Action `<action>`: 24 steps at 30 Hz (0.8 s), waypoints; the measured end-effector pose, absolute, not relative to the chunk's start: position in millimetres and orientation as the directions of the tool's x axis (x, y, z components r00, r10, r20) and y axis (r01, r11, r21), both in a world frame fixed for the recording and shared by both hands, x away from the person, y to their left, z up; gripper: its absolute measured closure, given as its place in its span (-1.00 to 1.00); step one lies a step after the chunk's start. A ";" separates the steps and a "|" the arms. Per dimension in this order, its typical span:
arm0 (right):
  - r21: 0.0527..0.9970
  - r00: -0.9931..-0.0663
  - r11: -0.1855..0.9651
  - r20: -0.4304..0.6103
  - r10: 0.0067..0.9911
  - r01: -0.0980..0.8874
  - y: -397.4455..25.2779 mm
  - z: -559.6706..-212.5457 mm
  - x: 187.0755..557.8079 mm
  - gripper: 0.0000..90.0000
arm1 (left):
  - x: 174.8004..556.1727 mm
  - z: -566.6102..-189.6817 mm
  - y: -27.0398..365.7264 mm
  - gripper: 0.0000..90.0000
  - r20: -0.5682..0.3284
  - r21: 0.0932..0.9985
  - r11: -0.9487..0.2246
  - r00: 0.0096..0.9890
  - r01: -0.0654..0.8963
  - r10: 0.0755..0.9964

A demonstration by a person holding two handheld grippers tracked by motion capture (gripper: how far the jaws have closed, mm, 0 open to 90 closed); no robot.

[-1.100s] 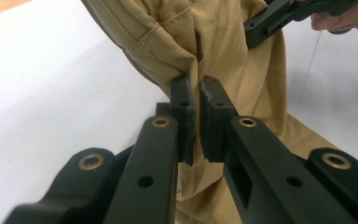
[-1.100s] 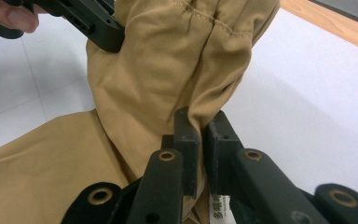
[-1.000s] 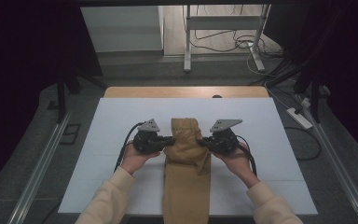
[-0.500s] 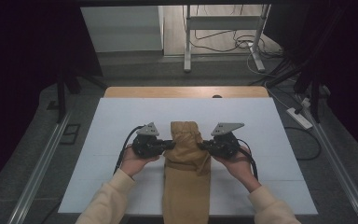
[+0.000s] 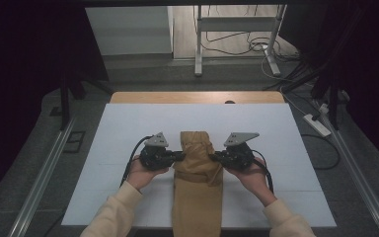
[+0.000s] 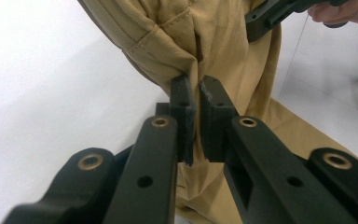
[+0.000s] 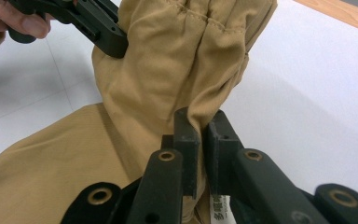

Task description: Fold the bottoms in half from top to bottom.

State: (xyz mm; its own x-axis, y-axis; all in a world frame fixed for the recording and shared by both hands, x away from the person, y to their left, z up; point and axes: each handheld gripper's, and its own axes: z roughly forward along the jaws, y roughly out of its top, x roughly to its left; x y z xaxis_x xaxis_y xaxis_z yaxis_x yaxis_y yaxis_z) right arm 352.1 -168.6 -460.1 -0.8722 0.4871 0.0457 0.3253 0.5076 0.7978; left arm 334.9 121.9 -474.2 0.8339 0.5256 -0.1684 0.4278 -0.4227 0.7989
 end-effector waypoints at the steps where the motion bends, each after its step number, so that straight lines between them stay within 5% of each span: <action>1: 0.798 -0.873 0.507 0.046 0.486 0.325 -168.6 -460.3 351.8 0.87 | 334.4 -474.4 122.0 0.88 -0.168 0.798 -0.425 0.835 0.428 0.525; 24: 0.808 -0.879 0.493 0.060 0.474 0.321 -171.5 -464.2 332.1 0.87 | 319.0 -480.2 123.5 0.87 -0.171 0.795 -0.431 0.839 0.428 0.517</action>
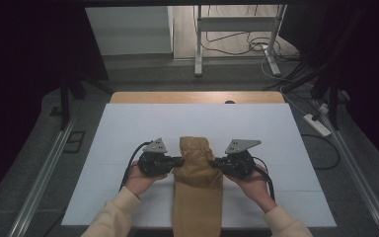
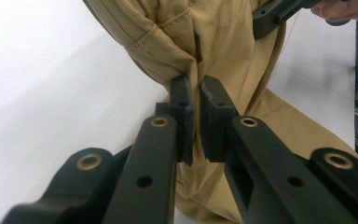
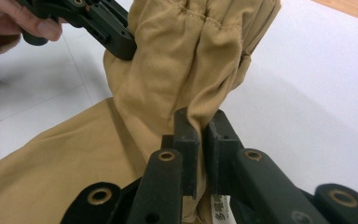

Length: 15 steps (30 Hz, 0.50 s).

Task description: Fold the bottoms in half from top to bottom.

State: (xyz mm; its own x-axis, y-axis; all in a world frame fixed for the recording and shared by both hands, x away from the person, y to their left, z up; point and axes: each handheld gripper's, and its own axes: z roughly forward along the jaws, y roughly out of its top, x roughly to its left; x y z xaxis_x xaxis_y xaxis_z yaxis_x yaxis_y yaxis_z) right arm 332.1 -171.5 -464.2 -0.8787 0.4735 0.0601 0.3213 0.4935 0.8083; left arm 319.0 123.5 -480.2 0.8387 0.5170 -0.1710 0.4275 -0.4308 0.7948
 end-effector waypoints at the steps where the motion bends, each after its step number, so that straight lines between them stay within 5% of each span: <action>1: 0.808 -0.880 0.493 0.062 0.472 0.322 -171.6 -464.4 331.1 0.87 | 318.1 -480.9 123.3 0.87 -0.172 0.794 -0.432 0.839 0.428 0.516; 15: 0.803 -0.886 0.506 0.059 0.459 0.315 -173.8 -468.5 316.7 0.86 | 306.0 -486.6 121.1 0.86 -0.163 0.788 -0.449 0.846 0.421 0.507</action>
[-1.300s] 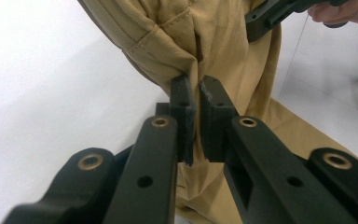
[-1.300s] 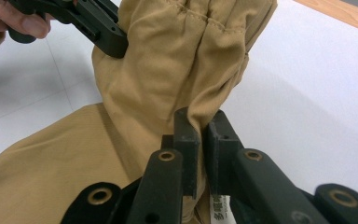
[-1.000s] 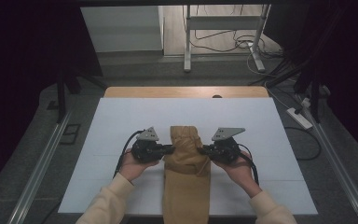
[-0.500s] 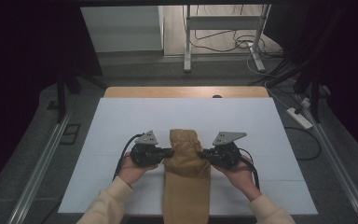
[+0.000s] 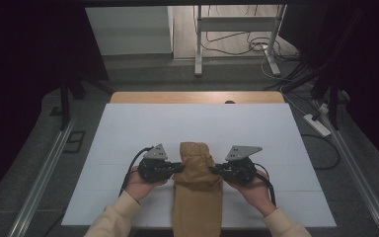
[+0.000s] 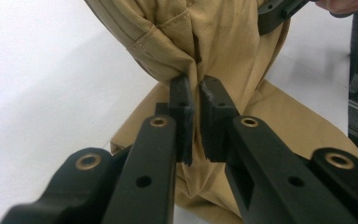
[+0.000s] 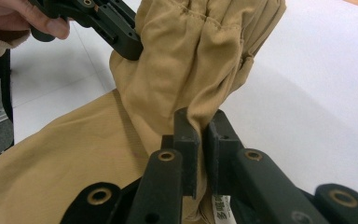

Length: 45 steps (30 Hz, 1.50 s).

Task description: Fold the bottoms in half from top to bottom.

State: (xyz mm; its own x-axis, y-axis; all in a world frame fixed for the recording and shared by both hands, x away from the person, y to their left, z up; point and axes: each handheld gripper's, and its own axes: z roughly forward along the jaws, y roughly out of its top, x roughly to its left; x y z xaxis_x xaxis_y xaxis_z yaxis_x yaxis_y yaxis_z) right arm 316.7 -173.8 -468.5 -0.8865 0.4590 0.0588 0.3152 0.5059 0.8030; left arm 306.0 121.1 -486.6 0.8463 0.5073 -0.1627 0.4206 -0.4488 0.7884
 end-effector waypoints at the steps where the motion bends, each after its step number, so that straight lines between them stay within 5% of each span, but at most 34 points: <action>1: 0.803 -0.887 0.505 0.061 0.458 0.316 -174.1 -468.9 316.1 0.86 | 305.5 -486.7 121.0 0.85 -0.162 0.788 -0.449 0.846 0.420 0.507; 45: 0.795 -0.905 0.521 0.081 0.417 0.310 -179.9 -484.0 286.3 0.84 | 278.5 -495.5 122.9 0.80 -0.181 0.772 -0.475 0.863 0.422 0.472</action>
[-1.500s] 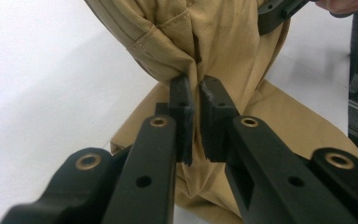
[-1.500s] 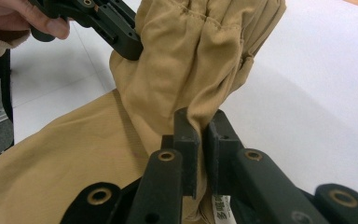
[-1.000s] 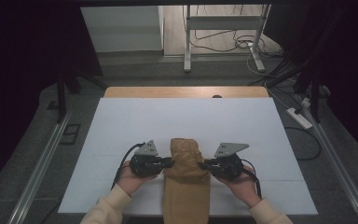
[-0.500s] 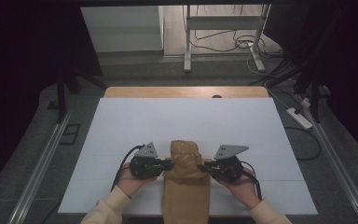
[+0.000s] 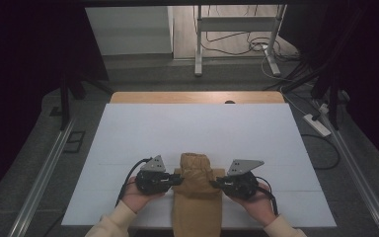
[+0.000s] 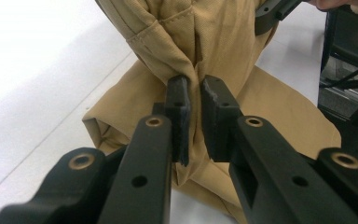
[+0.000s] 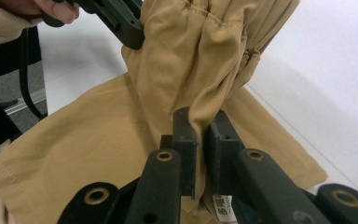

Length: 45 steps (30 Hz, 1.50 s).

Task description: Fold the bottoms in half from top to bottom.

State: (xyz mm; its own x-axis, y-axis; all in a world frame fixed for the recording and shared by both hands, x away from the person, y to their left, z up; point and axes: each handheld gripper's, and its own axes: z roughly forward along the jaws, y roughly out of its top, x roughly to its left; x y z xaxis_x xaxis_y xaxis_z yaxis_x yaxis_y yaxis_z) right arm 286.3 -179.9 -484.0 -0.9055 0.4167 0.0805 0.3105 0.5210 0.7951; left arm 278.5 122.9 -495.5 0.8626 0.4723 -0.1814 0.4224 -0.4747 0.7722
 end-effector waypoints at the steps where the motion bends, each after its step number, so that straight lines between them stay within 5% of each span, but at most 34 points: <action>1: 0.794 -0.906 0.523 0.080 0.416 0.310 -179.9 -484.3 286.0 0.84 | 278.4 -495.7 122.5 0.80 -0.180 0.770 -0.478 0.863 0.422 0.473; 45: 0.779 -0.922 0.555 0.073 0.380 0.290 -186.9 -492.8 257.5 0.58 | 260.6 -503.3 124.0 0.52 -0.212 0.755 -0.494 0.874 0.431 0.438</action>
